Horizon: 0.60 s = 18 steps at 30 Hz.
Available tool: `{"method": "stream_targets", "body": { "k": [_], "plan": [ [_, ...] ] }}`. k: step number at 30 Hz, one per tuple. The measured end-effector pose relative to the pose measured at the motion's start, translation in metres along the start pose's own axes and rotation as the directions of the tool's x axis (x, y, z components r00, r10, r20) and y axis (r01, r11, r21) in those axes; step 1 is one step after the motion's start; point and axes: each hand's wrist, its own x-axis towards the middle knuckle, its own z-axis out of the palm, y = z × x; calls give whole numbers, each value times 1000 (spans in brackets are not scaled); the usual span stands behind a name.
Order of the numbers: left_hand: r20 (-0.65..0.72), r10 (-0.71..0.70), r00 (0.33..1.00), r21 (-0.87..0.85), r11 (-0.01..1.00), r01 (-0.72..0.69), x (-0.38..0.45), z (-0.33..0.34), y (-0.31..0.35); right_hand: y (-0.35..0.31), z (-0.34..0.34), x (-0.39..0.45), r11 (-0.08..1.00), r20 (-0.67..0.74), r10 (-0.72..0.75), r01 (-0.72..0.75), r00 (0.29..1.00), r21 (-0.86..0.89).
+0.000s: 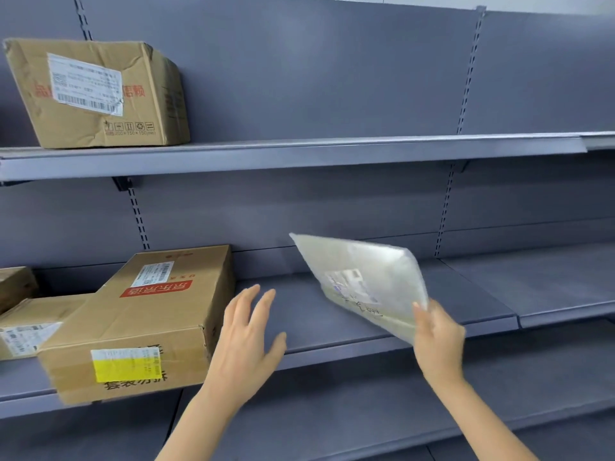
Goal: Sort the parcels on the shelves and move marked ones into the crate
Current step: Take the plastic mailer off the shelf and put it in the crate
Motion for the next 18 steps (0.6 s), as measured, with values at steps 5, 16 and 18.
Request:
{"method": "stream_targets", "body": {
  "k": [5,16,18],
  "plan": [
    [-6,-113,994,-87,990,112,4,-15,-8,-10,-34,19,816,5,441,-404,897,414],
    [137,-161,977,-744,635,209,12,-31,-19,-21,-59,9,488,321,585,-639,745,595],
    [102,-140,985,-789,591,166,13,-31,-20,-20,-59,6,483,333,581,-644,742,593]
  ]
}}
